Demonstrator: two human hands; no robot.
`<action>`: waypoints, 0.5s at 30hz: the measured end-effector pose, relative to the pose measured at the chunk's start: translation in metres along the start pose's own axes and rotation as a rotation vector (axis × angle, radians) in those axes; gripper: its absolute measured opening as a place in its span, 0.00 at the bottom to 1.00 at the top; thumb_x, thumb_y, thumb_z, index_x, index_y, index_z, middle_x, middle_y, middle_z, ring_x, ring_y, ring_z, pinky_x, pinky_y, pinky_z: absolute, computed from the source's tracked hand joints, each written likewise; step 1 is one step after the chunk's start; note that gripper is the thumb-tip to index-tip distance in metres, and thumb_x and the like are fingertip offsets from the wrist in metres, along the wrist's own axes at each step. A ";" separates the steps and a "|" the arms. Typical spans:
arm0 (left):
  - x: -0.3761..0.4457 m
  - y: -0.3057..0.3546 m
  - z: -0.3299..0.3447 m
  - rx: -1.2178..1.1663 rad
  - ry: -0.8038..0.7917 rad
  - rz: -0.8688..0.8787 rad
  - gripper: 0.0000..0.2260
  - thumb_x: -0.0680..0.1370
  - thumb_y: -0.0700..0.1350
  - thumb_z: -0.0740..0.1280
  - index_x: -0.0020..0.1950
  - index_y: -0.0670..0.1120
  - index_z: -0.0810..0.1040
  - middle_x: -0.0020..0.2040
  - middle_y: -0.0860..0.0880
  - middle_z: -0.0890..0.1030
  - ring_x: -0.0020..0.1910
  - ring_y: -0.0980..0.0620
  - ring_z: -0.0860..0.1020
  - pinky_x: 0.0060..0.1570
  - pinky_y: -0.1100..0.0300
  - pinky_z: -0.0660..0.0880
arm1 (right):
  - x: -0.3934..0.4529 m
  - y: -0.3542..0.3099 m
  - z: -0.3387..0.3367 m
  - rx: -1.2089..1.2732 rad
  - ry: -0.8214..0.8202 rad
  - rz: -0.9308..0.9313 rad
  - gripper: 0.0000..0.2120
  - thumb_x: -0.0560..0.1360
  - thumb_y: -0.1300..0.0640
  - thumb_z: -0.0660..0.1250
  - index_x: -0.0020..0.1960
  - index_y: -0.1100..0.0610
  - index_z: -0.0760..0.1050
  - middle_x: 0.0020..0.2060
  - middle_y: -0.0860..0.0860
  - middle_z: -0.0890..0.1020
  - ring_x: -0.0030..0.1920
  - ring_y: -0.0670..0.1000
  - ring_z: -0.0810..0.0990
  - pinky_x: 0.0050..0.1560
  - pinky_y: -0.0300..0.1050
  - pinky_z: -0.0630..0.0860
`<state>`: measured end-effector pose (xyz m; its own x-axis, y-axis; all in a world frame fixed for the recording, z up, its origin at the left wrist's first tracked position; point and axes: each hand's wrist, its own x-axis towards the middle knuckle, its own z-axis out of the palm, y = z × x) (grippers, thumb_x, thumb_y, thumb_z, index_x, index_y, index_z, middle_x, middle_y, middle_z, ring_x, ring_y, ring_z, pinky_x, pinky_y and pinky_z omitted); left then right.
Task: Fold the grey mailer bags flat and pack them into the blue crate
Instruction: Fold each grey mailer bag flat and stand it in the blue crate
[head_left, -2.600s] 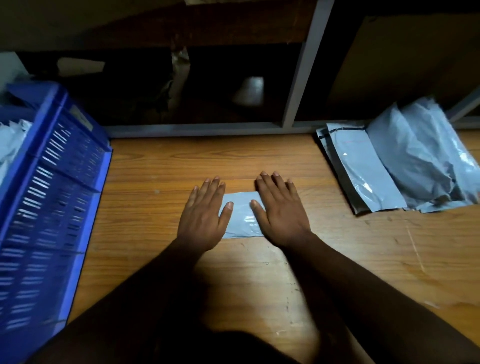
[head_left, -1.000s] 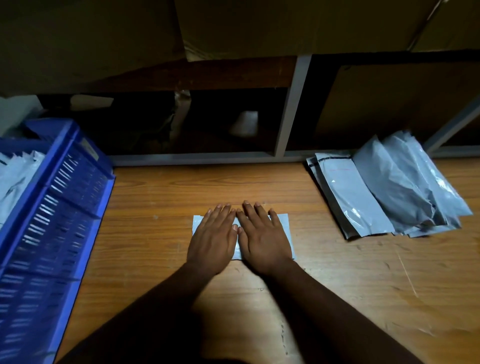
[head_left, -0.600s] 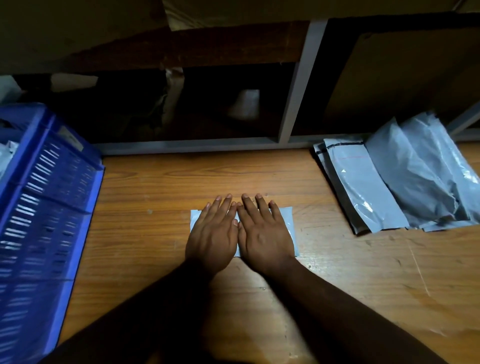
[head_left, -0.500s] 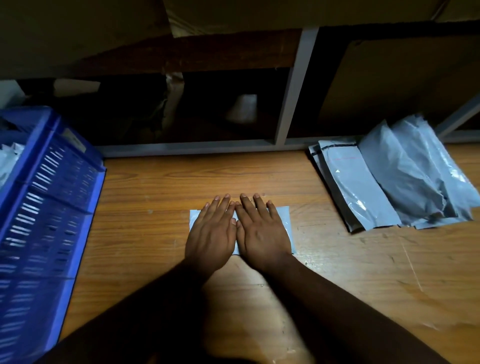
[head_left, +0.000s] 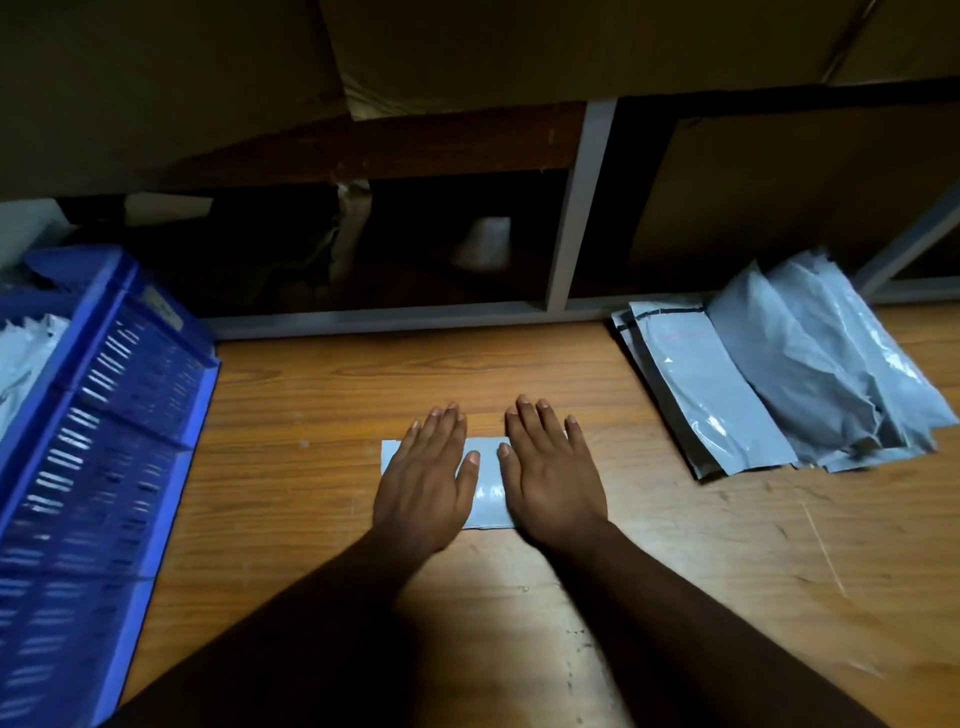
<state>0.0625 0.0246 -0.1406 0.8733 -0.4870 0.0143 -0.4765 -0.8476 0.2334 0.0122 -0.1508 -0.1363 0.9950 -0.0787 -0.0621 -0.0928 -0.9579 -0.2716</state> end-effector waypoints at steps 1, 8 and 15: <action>0.001 0.000 0.001 0.002 0.019 0.003 0.29 0.85 0.56 0.45 0.81 0.43 0.63 0.82 0.47 0.61 0.81 0.50 0.58 0.80 0.51 0.55 | 0.001 -0.001 0.002 -0.023 0.015 0.002 0.29 0.86 0.46 0.41 0.83 0.56 0.56 0.83 0.52 0.56 0.83 0.53 0.51 0.81 0.59 0.50; 0.002 0.001 -0.001 -0.043 0.018 -0.002 0.29 0.85 0.57 0.45 0.80 0.44 0.65 0.81 0.47 0.63 0.81 0.50 0.59 0.79 0.50 0.58 | 0.003 0.000 0.002 -0.011 0.018 -0.015 0.28 0.86 0.46 0.41 0.83 0.55 0.56 0.83 0.51 0.55 0.83 0.53 0.49 0.82 0.58 0.49; 0.012 0.004 -0.013 -0.143 0.016 0.038 0.30 0.85 0.56 0.43 0.75 0.43 0.74 0.74 0.46 0.75 0.76 0.50 0.68 0.80 0.54 0.51 | 0.007 -0.013 -0.006 0.105 0.004 -0.144 0.28 0.86 0.45 0.44 0.82 0.51 0.62 0.81 0.49 0.62 0.83 0.54 0.54 0.82 0.58 0.46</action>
<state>0.0725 0.0177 -0.1273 0.8566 -0.5143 0.0407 -0.4912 -0.7890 0.3690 0.0208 -0.1409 -0.1272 0.9984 0.0555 -0.0119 0.0470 -0.9252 -0.3767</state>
